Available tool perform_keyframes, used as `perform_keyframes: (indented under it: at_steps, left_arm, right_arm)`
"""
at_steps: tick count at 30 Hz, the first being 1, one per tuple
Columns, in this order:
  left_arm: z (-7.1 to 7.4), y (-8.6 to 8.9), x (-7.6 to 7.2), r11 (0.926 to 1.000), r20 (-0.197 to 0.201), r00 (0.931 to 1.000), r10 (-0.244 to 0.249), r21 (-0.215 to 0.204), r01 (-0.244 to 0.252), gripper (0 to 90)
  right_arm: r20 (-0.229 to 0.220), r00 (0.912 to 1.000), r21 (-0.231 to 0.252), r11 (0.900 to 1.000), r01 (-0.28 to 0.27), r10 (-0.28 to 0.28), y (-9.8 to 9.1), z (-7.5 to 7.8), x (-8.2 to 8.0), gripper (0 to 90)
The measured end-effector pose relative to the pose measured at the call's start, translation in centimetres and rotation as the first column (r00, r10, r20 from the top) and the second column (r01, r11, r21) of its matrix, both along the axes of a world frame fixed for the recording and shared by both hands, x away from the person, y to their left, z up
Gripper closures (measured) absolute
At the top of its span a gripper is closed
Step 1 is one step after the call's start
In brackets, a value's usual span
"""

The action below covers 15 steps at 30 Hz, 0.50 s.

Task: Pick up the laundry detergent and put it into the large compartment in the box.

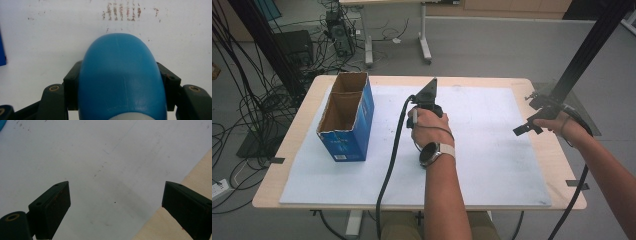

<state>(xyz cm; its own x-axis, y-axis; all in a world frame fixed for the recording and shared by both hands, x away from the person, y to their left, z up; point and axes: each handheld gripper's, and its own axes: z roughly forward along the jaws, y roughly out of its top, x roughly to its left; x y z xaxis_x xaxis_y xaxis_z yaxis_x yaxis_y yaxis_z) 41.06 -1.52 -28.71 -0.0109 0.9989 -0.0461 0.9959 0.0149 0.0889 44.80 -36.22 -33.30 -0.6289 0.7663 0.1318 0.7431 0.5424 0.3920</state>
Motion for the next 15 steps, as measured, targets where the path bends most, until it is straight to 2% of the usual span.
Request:
perform_keyframes:
  at_steps: [15]
  left_arm:
    - [0.01, 0.04, -0.01, 1.0, -0.003, 1.0, -0.008, 0.001, 0.008, 37.4]
  right_arm:
    - [0.002, 1.0, 0.002, 1.0, 0.003, -0.003, 0.0, 0.07, -0.06, 8.0]
